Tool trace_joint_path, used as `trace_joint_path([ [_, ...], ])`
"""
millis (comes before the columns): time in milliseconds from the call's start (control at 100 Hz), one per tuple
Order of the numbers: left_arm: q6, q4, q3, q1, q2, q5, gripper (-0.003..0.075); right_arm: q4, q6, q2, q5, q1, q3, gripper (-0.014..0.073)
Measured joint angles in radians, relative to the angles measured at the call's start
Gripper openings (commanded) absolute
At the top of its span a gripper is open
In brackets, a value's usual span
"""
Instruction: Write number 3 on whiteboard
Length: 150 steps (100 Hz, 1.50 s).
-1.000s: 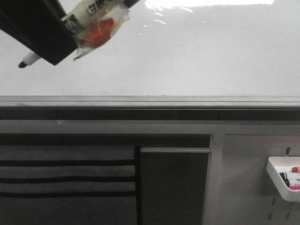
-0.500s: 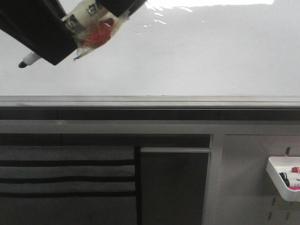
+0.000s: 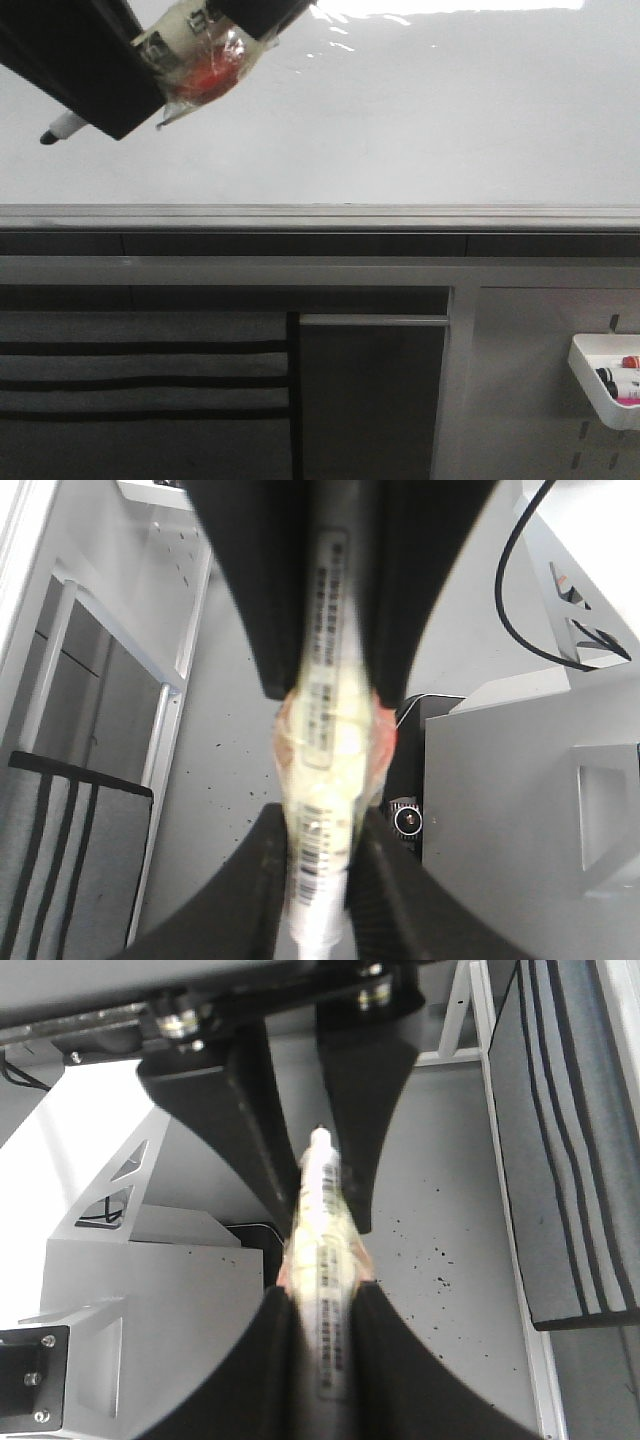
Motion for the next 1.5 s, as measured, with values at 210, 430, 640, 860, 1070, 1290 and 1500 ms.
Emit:
trace_joint_path([
  [210,0.0,0.002,-0.011,0.0,0.0,-0.052,0.0452,-0.044,0.005,0.0,0.006,0.0,-0.002,-0.0025],
  [430,-0.013,0.002,-0.04,0.065,-0.092,-0.062,0.0452,-0.203,0.163,-0.036,-0.011,0.0,-0.049,-0.0025],
  [640,-0.107,0.002,-0.028,0.179,-0.221,-0.06,0.0452,-0.332,0.393,-0.171,-0.023,-0.015,-0.033,-0.0025],
  [860,-0.194,-0.001,0.122,0.273,-0.361,-0.112,0.0452,-0.357,0.639,-0.383,-0.197,-0.138,0.218,-0.0025],
  [1070,-0.204,-0.02,0.26,0.283,-0.491,-0.198,0.0449,-0.362,0.72,-0.571,-0.441,-0.184,0.514,-0.0027],
  [1290,-0.205,-0.038,0.282,0.283,-0.509,-0.219,0.0449,-0.362,0.725,-0.623,-0.518,-0.184,0.608,-0.0027],
  [1500,-0.205,-0.038,0.282,0.283,-0.509,-0.22,0.0449,-0.303,0.728,-0.589,-0.551,-0.184,0.593,-0.0027],
])
